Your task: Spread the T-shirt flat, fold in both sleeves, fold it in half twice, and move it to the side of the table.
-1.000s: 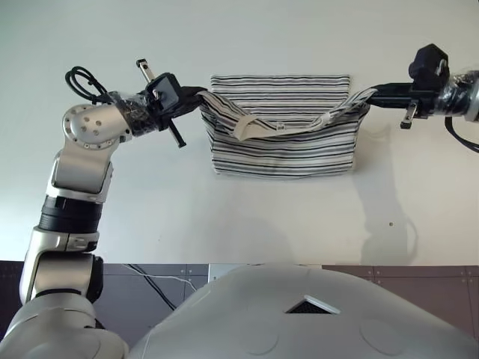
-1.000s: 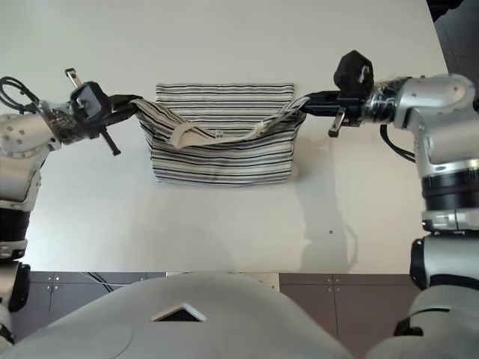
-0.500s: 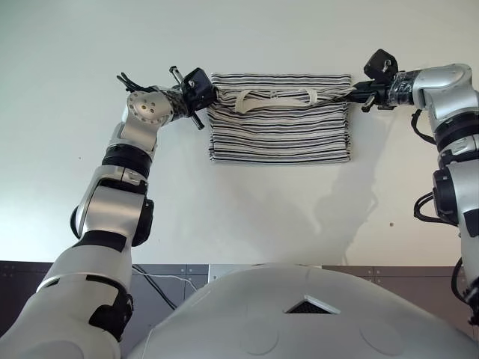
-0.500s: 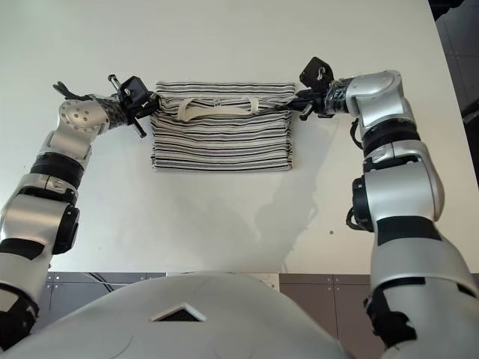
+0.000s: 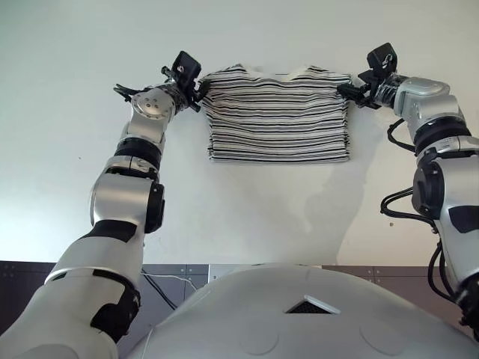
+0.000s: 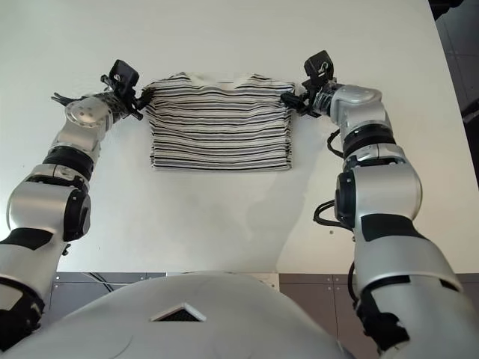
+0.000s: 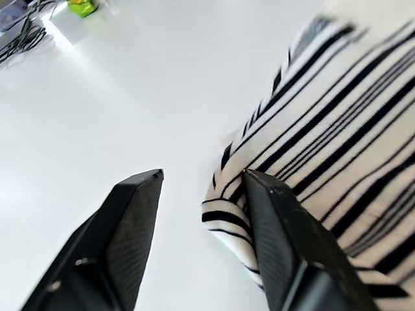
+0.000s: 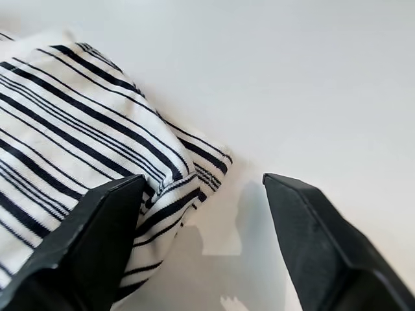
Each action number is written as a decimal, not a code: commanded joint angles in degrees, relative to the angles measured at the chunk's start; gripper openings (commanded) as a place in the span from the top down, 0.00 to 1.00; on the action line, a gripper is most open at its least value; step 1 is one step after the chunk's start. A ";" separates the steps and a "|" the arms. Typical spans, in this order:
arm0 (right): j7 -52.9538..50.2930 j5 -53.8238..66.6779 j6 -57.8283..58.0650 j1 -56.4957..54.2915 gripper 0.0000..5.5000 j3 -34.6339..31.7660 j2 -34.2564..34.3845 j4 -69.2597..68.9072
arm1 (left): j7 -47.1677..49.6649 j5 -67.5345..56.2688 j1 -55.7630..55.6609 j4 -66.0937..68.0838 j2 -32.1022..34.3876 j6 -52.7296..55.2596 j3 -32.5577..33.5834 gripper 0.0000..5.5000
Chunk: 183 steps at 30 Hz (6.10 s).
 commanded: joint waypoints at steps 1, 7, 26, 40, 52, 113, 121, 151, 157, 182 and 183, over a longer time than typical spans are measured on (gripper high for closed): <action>-1.11 3.19 -4.21 -0.74 0.40 -4.71 0.46 -2.54 | 2.59 2.09 -1.73 -4.20 0.93 -4.51 -0.67 0.59; 1.43 0.03 -13.21 0.31 0.40 -2.45 0.16 -7.19 | 1.47 5.53 10.34 -36.01 3.25 -9.75 -4.21 0.59; 24.38 -18.41 -40.45 18.37 0.40 31.14 -22.07 -37.02 | 0.22 31.75 30.67 -49.96 18.85 -6.85 -17.84 0.59; 37.81 5.95 7.41 23.25 0.40 24.81 -16.81 -72.76 | 23.59 51.36 -3.41 -13.26 16.63 -41.91 -34.33 0.59; 13.13 -4.29 -23.07 7.96 0.40 16.34 -3.05 -24.27 | 8.04 17.49 18.06 -42.45 19.28 -37.75 -22.09 0.59; 3.52 -23.52 -45.11 68.01 0.53 3.50 -25.39 -77.40 | 2.25 30.11 63.96 -71.03 28.98 -34.73 -6.00 0.39; -0.63 -25.64 -45.98 63.19 0.53 7.73 -25.22 -74.67 | 5.82 34.61 58.30 -66.48 28.58 -36.36 -10.19 0.39; -4.25 -26.17 -47.50 60.52 0.53 12.72 -25.68 -75.60 | 6.73 38.14 47.05 -57.21 34.15 -37.81 -17.87 0.39; -5.05 -26.75 -47.14 58.37 0.53 13.86 -24.47 -75.00 | 5.07 39.62 43.47 -57.48 30.17 -37.57 -22.60 0.39; -7.66 -27.72 -46.33 56.99 0.52 15.15 -23.20 -74.22 | -0.63 26.72 46.07 -56.89 29.96 -35.94 -24.59 0.79; -7.70 -27.70 -46.41 56.94 0.52 15.24 -23.19 -74.20 | -1.08 26.22 46.03 -56.79 29.94 -35.92 -24.70 0.81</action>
